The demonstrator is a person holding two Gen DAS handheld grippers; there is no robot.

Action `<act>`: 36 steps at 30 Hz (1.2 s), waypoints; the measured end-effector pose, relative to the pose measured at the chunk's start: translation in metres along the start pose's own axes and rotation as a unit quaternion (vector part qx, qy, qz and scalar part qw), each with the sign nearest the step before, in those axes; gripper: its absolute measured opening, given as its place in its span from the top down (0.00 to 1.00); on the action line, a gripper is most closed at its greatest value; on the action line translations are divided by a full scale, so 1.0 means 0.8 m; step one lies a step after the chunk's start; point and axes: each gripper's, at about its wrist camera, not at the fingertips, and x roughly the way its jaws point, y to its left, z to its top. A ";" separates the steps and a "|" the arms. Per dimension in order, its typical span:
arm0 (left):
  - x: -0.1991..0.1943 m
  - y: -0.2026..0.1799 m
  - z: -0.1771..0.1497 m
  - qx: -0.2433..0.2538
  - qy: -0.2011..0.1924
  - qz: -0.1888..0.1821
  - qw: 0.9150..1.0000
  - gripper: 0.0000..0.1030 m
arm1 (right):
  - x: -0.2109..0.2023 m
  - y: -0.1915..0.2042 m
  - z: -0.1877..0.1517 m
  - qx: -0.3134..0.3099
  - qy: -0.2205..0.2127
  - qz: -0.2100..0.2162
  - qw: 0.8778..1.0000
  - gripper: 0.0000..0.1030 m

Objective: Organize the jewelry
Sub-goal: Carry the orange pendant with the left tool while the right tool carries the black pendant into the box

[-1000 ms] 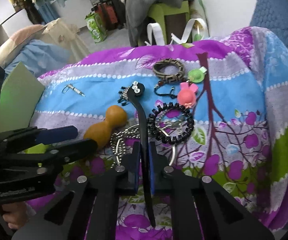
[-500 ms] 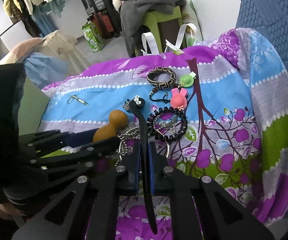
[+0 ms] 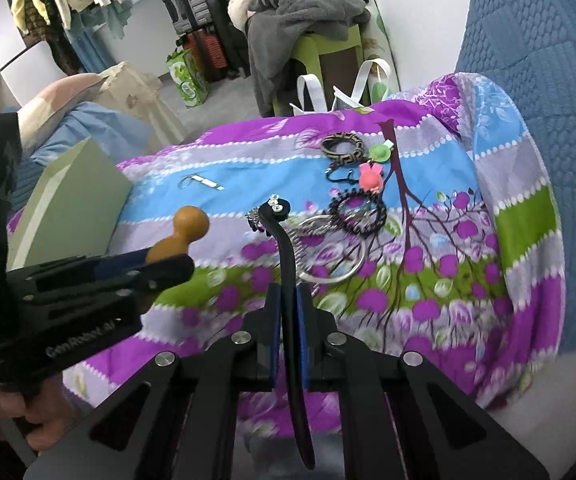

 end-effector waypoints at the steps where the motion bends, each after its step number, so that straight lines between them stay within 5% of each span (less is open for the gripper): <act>1: -0.011 0.004 -0.007 -0.002 -0.004 0.001 1.000 0.72 | -0.009 0.009 -0.006 0.000 -0.003 -0.001 1.000 0.95; 11: -0.114 0.041 -0.043 -0.015 -0.041 0.021 0.999 0.72 | -0.065 0.075 -0.029 -0.009 -0.033 -0.002 0.999 0.95; 24: -0.284 0.121 -0.007 -0.058 -0.137 0.056 0.987 0.72 | -0.151 0.173 0.033 -0.054 -0.110 0.013 0.992 0.95; 36: -0.356 0.207 0.013 -0.086 -0.169 0.087 0.978 0.71 | -0.170 0.270 0.077 -0.084 -0.127 0.046 0.987 0.95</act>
